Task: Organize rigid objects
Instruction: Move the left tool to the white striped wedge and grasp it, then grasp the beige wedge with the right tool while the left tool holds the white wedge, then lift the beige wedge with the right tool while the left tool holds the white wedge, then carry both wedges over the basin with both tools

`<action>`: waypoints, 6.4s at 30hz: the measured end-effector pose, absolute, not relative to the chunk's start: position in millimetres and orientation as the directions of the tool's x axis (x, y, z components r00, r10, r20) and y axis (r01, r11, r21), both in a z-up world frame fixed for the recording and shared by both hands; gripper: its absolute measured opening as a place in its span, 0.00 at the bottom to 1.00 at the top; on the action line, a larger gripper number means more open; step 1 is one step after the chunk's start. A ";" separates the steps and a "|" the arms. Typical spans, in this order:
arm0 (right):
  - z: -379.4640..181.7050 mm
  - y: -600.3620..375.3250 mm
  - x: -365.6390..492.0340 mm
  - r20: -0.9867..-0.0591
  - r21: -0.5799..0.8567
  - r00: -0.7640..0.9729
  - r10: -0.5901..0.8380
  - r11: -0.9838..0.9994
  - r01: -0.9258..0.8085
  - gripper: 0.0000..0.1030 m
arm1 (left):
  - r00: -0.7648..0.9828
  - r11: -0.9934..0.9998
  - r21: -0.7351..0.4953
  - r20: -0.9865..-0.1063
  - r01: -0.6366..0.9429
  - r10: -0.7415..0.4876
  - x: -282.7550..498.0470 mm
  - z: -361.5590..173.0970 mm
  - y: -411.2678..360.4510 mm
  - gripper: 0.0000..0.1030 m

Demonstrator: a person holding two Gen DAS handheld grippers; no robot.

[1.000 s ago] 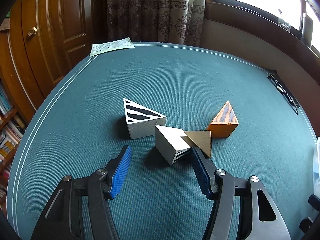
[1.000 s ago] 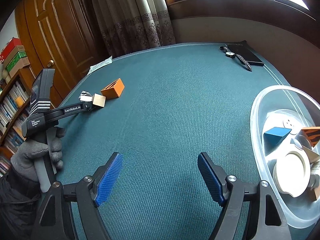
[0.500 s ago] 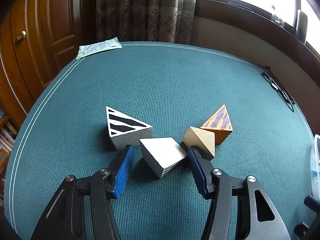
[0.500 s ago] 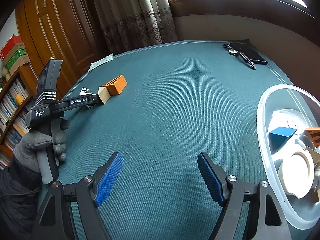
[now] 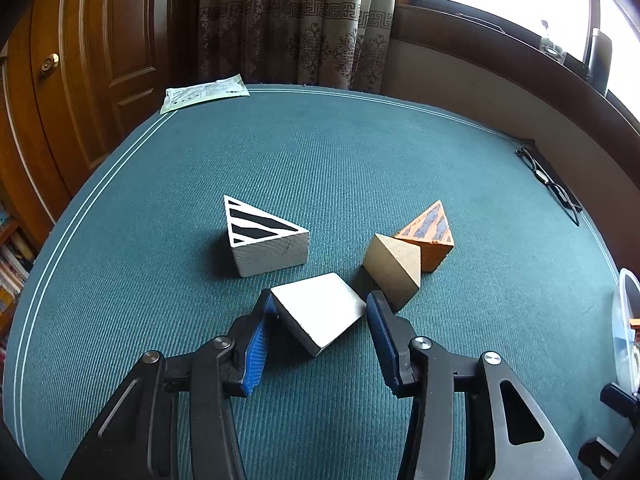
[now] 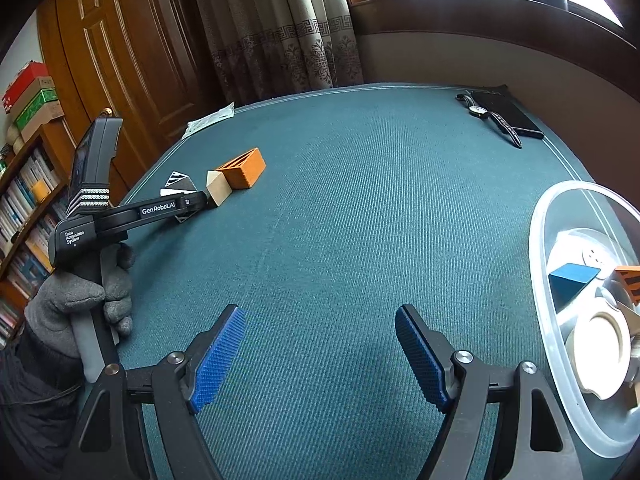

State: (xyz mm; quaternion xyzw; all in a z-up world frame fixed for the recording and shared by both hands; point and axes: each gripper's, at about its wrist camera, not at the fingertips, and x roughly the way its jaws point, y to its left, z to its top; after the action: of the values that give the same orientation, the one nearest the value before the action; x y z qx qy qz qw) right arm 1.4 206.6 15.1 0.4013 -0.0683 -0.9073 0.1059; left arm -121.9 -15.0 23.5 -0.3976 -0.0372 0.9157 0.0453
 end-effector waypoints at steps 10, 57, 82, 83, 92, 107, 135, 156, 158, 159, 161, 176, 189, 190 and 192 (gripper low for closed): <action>17.6 184.5 -18.4 -0.716 0.201 -0.642 -0.275 -0.961 0.188 0.79 | -0.707 -0.991 -0.133 -0.701 0.000 0.094 -86.9 30.2 -35.7 0.43; 7.0 87.3 -150.1 -0.712 0.243 -0.554 -0.431 -0.892 0.382 0.49 | -0.698 -0.974 -0.224 -0.702 0.028 0.142 -58.7 24.0 -56.7 0.53; 1.5 95.8 -117.1 -0.706 0.220 -0.579 -0.408 -0.904 0.368 0.20 | -0.679 -0.956 -0.283 -0.718 0.084 0.153 -70.6 20.6 -56.1 0.61; 1.3 97.0 -114.8 -0.705 0.222 -0.582 -0.405 -0.906 0.361 0.20 | -0.680 -0.952 -0.293 -0.717 0.094 0.153 -72.1 20.6 -57.1 0.61; 0.3 107.6 -93.4 -0.705 0.227 -0.592 -0.391 -0.915 0.334 0.20 | -0.687 -0.980 -0.154 -0.727 0.129 0.024 -74.1 18.6 -41.8 0.61; -0.7 124.4 -74.8 -0.700 0.258 -0.583 -0.413 -0.907 0.332 0.20 | -0.678 -0.980 -0.138 -0.735 0.146 0.002 -42.9 16.0 -49.2 0.61; 5.5 138.1 -48.1 -0.683 0.251 -0.616 -0.392 -0.918 0.307 0.20 | -0.712 -0.975 -0.200 -0.698 0.094 0.075 -39.1 22.5 -43.2 0.41; 20.1 203.0 4.8 -0.646 0.291 -0.682 -0.342 -0.937 0.194 0.20 | -0.706 -0.977 -0.207 -0.685 -0.050 0.181 -17.3 42.8 12.7 0.41; 21.8 213.1 8.9 -0.642 0.292 -0.694 -0.326 -0.941 0.172 0.20 | -0.706 -0.977 -0.204 -0.682 -0.069 0.192 -15.3 45.7 19.7 0.41; 22.8 218.8 11.3 -0.640 0.291 -0.700 -0.316 -0.943 0.160 0.20 | -0.705 -0.976 -0.202 -0.681 -0.079 0.198 -14.9 47.1 23.9 0.41; 25.1 231.4 16.2 -0.636 0.290 -0.713 -0.295 -0.948 0.133 0.20 | -0.704 -0.975 -0.199 -0.679 -0.098 0.209 -13.4 50.0 31.6 0.41; 37.5 326.2 46.8 -0.611 0.259 -0.787 -0.084 -0.961 -0.098 0.20 | -0.682 -0.955 -0.168 -0.670 -0.245 0.293 -7.1 66.9 101.0 0.41; 37.0 374.2 57.0 -0.607 0.249 -0.794 0.020 -0.945 -0.214 0.20 | -0.661 -0.930 -0.118 -0.673 -0.348 0.333 0.3 71.0 156.4 0.41; 35.9 377.2 56.8 -0.607 0.251 -0.794 0.026 -0.942 -0.223 0.20 | -0.660 -0.928 -0.116 -0.672 -0.353 0.335 0.5 71.6 159.3 0.41; 33.1 383.1 56.4 -0.608 0.260 -0.793 0.039 -0.934 -0.246 0.22 | -0.658 -0.925 -0.112 -0.672 -0.363 0.340 0.6 72.7 164.4 0.41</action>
State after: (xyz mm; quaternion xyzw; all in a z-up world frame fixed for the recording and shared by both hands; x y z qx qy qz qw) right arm 56.4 383.1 33.1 0.3125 -0.1652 -0.9323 -0.0764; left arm 0.6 164.4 72.7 -0.3655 0.0158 0.9104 0.1931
